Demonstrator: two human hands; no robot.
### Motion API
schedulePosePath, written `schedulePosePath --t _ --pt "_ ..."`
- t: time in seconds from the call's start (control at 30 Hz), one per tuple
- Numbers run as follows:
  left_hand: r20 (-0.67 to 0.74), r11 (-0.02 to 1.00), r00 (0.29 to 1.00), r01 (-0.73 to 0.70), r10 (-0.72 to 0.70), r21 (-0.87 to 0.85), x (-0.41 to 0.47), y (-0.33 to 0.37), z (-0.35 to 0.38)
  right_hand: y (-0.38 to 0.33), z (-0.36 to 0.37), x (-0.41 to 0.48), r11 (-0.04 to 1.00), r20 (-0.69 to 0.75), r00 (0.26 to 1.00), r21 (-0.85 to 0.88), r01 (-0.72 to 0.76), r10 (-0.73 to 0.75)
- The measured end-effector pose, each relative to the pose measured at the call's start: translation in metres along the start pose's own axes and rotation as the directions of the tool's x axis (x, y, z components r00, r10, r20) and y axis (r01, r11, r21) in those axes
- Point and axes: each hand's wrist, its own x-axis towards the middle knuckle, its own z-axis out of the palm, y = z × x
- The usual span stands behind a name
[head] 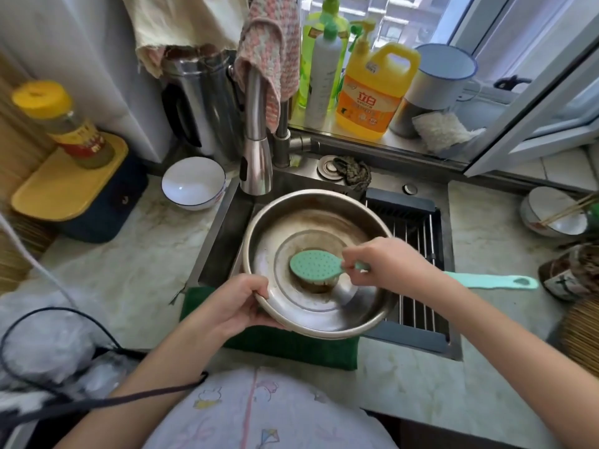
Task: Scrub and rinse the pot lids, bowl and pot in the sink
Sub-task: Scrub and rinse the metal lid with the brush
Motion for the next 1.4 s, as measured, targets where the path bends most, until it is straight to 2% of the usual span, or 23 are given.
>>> schedulePosePath --t 0.07,0.13,0.2,0.23,0.3,0.4,0.47,0.5,0.57,0.63,0.7,0.77,0.87,0.93,0.97,1.03,1.1,1.13,1.2,1.27,1.3,1.33,1.4 --pt "0.007 1.0 1.0 0.015 -0.015 -0.016 -0.001 -0.004 0.007 0.002 -0.003 0.004 1.0 -0.132 0.991 -0.026 -0.001 -0.003" --pt "-0.013 1.0 1.0 -0.002 0.002 -0.004 -0.001 -0.002 0.013 -0.01 -0.001 0.009 0.997 -0.162 0.987 0.068 0.025 -0.014" --pt "-0.021 0.999 0.999 -0.031 0.031 0.013 0.001 0.002 0.011 -0.021 -0.003 0.004 0.983 -0.002 0.997 0.169 0.075 -0.076" --pt "-0.023 0.999 0.999 -0.043 0.043 0.029 0.0 0.004 0.01 -0.021 -0.007 -0.001 0.982 0.074 0.993 0.167 0.084 -0.097" --pt "-0.035 0.995 0.996 -0.075 0.077 0.069 -0.001 0.006 0.006 -0.01 -0.02 -0.008 0.996 0.105 0.992 0.069 0.064 -0.071" --pt "-0.04 0.993 0.994 -0.099 0.102 0.063 0.0 0.009 0.007 0.001 -0.022 -0.002 0.998 -0.098 0.995 -0.057 -0.012 0.006" --pt "-0.033 0.994 0.994 -0.1 0.102 0.054 0.002 0.013 0.009 -0.015 -0.009 0.008 1.0 -0.191 0.982 -0.002 0.012 -0.012" --pt "-0.036 0.994 0.994 -0.099 0.101 0.057 0.002 0.014 0.008 -0.023 -0.003 0.009 0.998 -0.172 0.985 0.049 0.041 -0.032" --pt "-0.041 0.994 0.995 -0.085 0.088 0.07 0.002 0.014 0.005 -0.027 -0.005 0.003 0.99 -0.028 0.998 0.126 0.063 -0.06" --pt "-0.019 0.992 0.997 -0.074 0.076 0.101 -0.002 0.011 0.004 -0.015 -0.018 -0.004 0.998 0.105 0.994 0.065 0.006 -0.012" --pt "0.002 0.992 0.998 -0.066 0.066 0.112 -0.002 0.009 0.004 -0.006 -0.023 -0.007 0.997 0.043 0.998 -0.054 -0.051 0.054" --pt "-0.001 0.995 0.998 -0.062 0.063 0.082 0.001 0.01 0.005 -0.009 -0.02 -0.006 0.999 -0.022 0.999 -0.031 -0.038 0.037" --pt "0.004 0.992 0.998 -0.063 0.063 0.112 -0.001 0.015 0.001 -0.018 -0.026 -0.016 0.997 0.125 0.992 0.062 -0.034 0.026" --pt "0.022 0.99 0.998 -0.055 0.052 0.13 -0.004 0.016 -0.002 -0.01 -0.036 -0.022 0.997 0.184 0.98 -0.014 -0.08 0.081" --pt "0.028 0.99 0.999 -0.048 0.044 0.13 -0.003 0.015 -0.002 -0.007 -0.039 -0.022 0.993 0.143 0.984 -0.07 -0.095 0.104" --pt "0.04 0.99 0.999 -0.039 0.034 0.138 -0.001 0.014 0.0 0.0 -0.034 -0.011 0.983 -0.05 0.99 -0.122 -0.136 0.131" --pt "0.065 0.987 0.998 -0.032 0.022 0.156 0.002 0.014 0.005 -0.006 -0.025 0.004 0.986 -0.173 0.972 -0.022 -0.166 0.16" --pt "0.074 0.986 0.997 -0.029 0.017 0.163 0.002 0.014 0.007 -0.014 -0.021 0.01 0.987 -0.174 0.972 0.056 -0.153 0.16" --pt "0.077 0.988 0.997 -0.028 0.017 0.151 0.003 0.013 0.01 -0.032 -0.017 0.012 0.988 -0.095 0.994 0.151 -0.038 0.053" --pt "0.073 0.993 0.997 -0.024 0.016 0.113 0.003 0.011 0.01 -0.038 -0.018 0.005 0.987 0.039 0.998 0.159 0.039 -0.046" --pt "0.074 0.994 0.997 -0.029 0.021 0.109 0.004 0.01 0.009 -0.036 -0.02 0.003 0.993 0.078 0.996 0.116 0.038 -0.047" --pt "0.074 0.992 0.997 -0.037 0.028 0.12 0.003 0.009 0.009 -0.029 -0.022 0.004 0.998 0.053 0.998 0.062 0.014 -0.017" --pt "0.075 0.988 0.997 -0.039 0.028 0.148 0.004 0.008 0.01 -0.012 -0.022 0.011 0.996 -0.126 0.988 0.022 -0.082 0.084"
